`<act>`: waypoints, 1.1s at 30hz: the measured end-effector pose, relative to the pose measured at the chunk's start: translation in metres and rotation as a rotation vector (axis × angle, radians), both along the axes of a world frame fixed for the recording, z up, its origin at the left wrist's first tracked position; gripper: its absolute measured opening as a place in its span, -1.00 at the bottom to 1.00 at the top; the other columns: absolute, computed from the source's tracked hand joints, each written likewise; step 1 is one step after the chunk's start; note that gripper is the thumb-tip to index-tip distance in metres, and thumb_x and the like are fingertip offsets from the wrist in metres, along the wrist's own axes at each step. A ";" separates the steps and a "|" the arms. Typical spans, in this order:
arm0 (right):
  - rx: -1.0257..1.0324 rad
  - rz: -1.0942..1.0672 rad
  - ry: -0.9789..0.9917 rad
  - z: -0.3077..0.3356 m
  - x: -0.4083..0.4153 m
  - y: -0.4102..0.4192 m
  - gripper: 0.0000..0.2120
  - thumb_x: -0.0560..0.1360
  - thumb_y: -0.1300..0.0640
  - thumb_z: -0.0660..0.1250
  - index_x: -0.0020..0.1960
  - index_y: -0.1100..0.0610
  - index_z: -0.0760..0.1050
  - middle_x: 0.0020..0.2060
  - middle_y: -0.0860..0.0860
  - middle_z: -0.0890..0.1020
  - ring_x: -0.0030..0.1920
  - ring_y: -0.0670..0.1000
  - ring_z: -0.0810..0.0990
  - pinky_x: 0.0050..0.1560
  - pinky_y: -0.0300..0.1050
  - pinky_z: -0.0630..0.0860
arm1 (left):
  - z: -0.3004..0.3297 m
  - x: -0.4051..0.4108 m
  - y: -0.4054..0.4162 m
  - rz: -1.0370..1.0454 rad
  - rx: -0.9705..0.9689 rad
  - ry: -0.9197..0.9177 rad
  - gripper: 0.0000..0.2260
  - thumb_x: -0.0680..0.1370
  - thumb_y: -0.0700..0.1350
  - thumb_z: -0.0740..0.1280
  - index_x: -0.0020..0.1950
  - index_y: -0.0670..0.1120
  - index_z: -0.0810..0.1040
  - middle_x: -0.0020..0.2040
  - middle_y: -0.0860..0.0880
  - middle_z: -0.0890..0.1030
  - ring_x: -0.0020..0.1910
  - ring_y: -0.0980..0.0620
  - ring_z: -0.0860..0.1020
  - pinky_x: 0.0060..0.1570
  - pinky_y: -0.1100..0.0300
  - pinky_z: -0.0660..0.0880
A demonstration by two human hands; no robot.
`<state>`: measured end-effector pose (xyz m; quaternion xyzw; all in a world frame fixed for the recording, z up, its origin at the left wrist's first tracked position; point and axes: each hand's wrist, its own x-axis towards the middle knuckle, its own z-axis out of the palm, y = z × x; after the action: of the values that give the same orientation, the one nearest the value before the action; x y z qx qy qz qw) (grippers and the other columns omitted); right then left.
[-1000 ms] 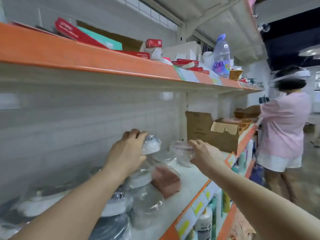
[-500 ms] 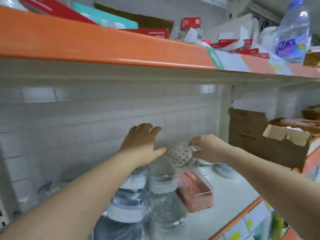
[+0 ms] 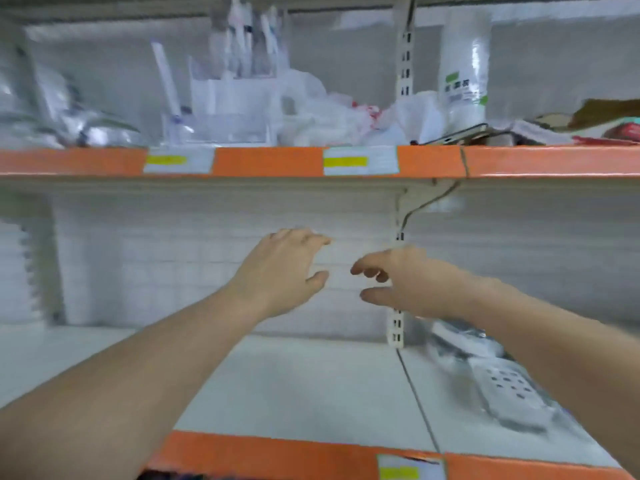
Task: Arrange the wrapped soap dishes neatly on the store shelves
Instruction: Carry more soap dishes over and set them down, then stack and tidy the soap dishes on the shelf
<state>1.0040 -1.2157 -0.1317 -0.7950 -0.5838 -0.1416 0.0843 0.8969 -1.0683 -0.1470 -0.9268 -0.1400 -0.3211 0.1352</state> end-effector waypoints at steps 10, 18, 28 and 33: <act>0.232 0.411 -0.069 0.086 -0.237 0.152 -0.63 0.51 0.05 0.32 0.31 0.01 0.43 0.10 -0.03 0.56 0.06 -0.03 0.49 0.07 -0.24 0.34 | 0.051 -0.287 0.107 0.435 -0.038 -0.186 -0.57 0.56 0.08 0.18 0.41 0.00 0.36 0.34 -0.06 0.44 0.33 -0.07 0.37 0.29 0.04 0.33; 0.327 0.348 -0.159 0.146 -0.289 0.241 -0.66 0.50 0.05 0.34 0.26 -0.02 0.47 0.08 -0.01 0.59 -0.02 -0.02 0.46 -0.04 -0.21 0.31 | 0.079 -0.364 0.188 0.525 -0.049 -0.334 -0.61 0.56 0.08 0.19 0.36 0.00 0.38 0.26 -0.09 0.47 0.24 -0.11 0.42 0.17 0.03 0.36; 0.464 0.194 -0.173 0.185 -0.284 0.393 -0.62 0.57 0.22 0.17 0.37 0.07 0.37 0.29 0.07 0.49 0.28 0.08 0.42 0.15 -0.17 0.32 | 0.125 -0.325 0.323 0.459 -0.247 -0.286 -0.42 0.46 0.32 0.18 0.41 0.08 0.30 0.40 -0.08 0.33 0.35 -0.14 0.35 0.21 0.05 0.32; 0.427 0.075 -0.225 0.205 -0.278 0.441 -0.55 0.54 0.31 0.18 0.41 0.07 0.33 0.31 0.06 0.46 0.27 0.08 0.42 0.08 -0.21 0.31 | 0.150 -0.302 0.369 0.300 -0.437 -0.152 -0.34 0.38 0.39 0.24 0.42 0.17 0.28 0.48 -0.02 0.23 0.42 -0.10 0.26 0.33 0.02 0.25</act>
<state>0.7256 -0.7751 0.0729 -0.7162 -0.5754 -0.3462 0.1901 0.5953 -0.6990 0.0031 -0.8762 -0.3514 -0.3281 -0.0329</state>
